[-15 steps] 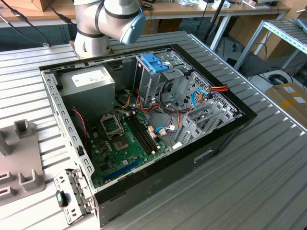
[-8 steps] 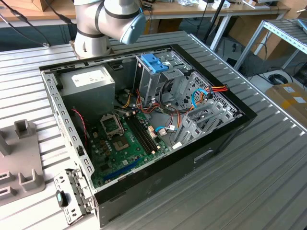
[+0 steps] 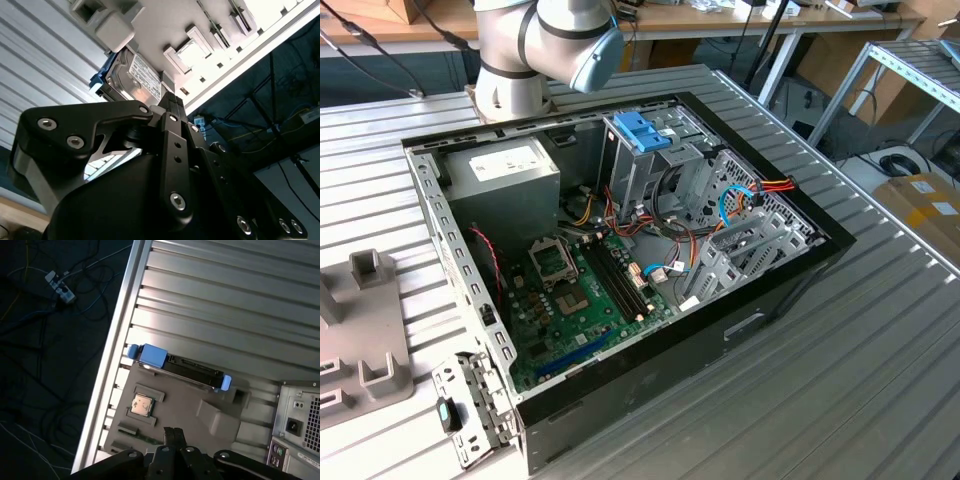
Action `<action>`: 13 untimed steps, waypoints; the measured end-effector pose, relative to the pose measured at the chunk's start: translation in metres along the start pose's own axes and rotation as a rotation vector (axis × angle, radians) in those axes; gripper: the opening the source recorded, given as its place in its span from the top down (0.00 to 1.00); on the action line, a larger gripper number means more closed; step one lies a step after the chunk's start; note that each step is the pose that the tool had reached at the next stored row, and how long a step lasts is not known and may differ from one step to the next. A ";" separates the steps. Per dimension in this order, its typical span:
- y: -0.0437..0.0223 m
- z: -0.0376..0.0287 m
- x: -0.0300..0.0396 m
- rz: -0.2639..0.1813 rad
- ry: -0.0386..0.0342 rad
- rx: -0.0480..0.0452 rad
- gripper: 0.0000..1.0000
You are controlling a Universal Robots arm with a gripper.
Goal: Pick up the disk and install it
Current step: 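Pick up the disk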
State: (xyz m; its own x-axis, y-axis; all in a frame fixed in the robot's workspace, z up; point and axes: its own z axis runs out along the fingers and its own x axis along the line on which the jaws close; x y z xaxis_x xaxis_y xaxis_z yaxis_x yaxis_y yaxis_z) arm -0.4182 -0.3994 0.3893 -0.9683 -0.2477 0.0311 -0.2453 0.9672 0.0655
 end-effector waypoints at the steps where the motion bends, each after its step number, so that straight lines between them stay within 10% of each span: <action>1: 0.0000 0.0000 0.0000 -0.006 0.0005 0.0002 0.89; 13: -0.0001 0.0000 -0.0003 -0.072 0.0047 0.0022 0.89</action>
State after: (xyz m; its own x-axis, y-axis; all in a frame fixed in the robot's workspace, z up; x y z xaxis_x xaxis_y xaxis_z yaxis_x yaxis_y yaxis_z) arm -0.4180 -0.3994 0.3894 -0.9481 -0.3165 0.0311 -0.3140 0.9472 0.0655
